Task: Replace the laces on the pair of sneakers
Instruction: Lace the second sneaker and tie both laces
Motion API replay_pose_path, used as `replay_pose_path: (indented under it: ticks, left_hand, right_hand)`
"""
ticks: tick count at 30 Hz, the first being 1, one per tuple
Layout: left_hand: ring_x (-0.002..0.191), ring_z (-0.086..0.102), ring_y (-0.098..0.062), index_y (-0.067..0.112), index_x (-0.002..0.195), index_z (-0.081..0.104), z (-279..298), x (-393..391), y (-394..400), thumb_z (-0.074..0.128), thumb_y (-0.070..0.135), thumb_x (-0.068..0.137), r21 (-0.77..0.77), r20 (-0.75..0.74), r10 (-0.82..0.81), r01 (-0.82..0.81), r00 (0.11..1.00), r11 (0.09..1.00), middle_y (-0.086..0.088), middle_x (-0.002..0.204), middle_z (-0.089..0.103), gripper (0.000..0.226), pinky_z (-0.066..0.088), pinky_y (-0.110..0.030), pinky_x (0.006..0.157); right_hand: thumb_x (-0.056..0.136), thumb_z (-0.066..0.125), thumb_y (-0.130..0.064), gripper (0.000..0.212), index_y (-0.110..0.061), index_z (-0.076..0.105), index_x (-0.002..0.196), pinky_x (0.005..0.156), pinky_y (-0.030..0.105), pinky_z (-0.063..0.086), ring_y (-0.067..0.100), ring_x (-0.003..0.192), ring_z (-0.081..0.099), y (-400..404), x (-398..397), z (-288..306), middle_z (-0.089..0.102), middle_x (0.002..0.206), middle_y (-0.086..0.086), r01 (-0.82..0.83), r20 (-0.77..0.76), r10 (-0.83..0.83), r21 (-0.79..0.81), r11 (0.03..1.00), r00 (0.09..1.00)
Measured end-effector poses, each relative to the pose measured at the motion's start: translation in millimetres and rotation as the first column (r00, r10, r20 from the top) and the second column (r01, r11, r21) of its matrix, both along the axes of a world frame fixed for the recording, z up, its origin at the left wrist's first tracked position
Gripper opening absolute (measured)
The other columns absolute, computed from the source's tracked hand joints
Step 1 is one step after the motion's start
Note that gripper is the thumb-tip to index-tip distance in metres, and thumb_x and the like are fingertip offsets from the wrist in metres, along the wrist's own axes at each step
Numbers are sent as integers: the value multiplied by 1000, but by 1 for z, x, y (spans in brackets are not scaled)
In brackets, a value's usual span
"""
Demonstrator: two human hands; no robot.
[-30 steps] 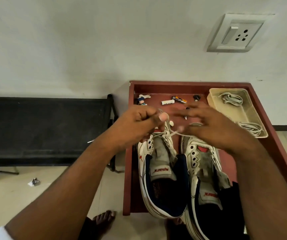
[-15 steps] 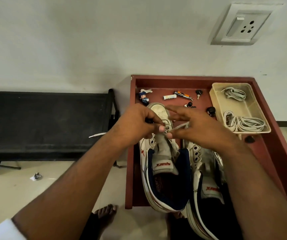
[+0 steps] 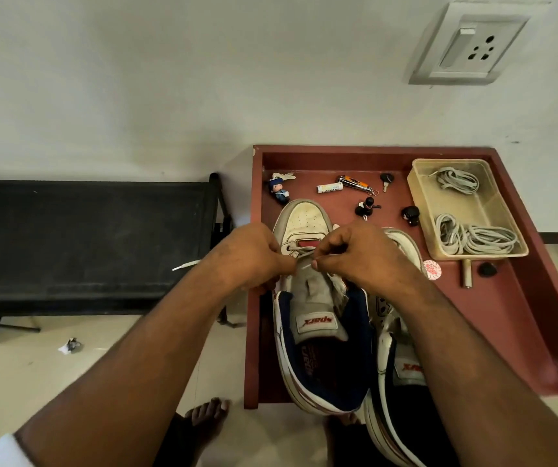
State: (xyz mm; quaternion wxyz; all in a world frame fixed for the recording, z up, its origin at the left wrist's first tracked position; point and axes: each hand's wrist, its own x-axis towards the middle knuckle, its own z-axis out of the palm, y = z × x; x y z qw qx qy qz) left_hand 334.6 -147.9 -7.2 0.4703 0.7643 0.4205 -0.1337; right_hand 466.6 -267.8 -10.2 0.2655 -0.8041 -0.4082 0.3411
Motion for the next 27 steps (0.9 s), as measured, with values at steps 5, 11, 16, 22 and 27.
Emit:
replay_pose_path:
  ticks: [5,11,16,22,27]
  left_hand:
    - [69,72,-19,-2,92,72,5,-7,10,71,8,86,-228,17,151,-143,988,963,-12,82,75,11,58,-26,57]
    - [67,71,-23,-8,97,70,6,-8,12,67,-2,85,-356,30,239,-213,971,910,-20,87,74,14,57,-27,54]
    - [74,72,-26,-8,98,70,4,-8,13,68,-2,85,-361,31,241,-214,970,908,-23,93,73,15,59,-28,57]
    - [83,73,-28,-1,98,73,3,-10,17,72,14,86,-387,36,170,-143,985,911,-17,92,75,19,61,-36,70]
    - [65,70,-14,10,91,72,-1,-9,11,68,16,90,-174,62,63,-51,996,983,-7,81,73,7,58,-27,56]
  right_hand:
    - [81,73,-9,13,-19,74,74,42,4,35,-11,46,53,2,-6,-9,63,62,-17,58,-74,-52,80,995,996]
    - [80,75,-10,16,-24,73,73,47,3,36,-12,52,56,3,-7,-12,63,58,-22,73,-115,-60,120,990,992]
    - [79,75,-10,13,-22,76,74,56,4,41,-9,61,60,5,-10,-18,67,65,-16,84,-97,-72,128,988,993]
    - [80,76,-14,5,-18,78,80,60,13,46,-6,60,61,7,-13,-21,70,68,-11,78,-86,-71,89,993,994]
    - [81,76,-19,7,-22,79,87,79,33,56,5,74,67,11,-13,-20,74,78,-9,9,41,-10,32,999,999]
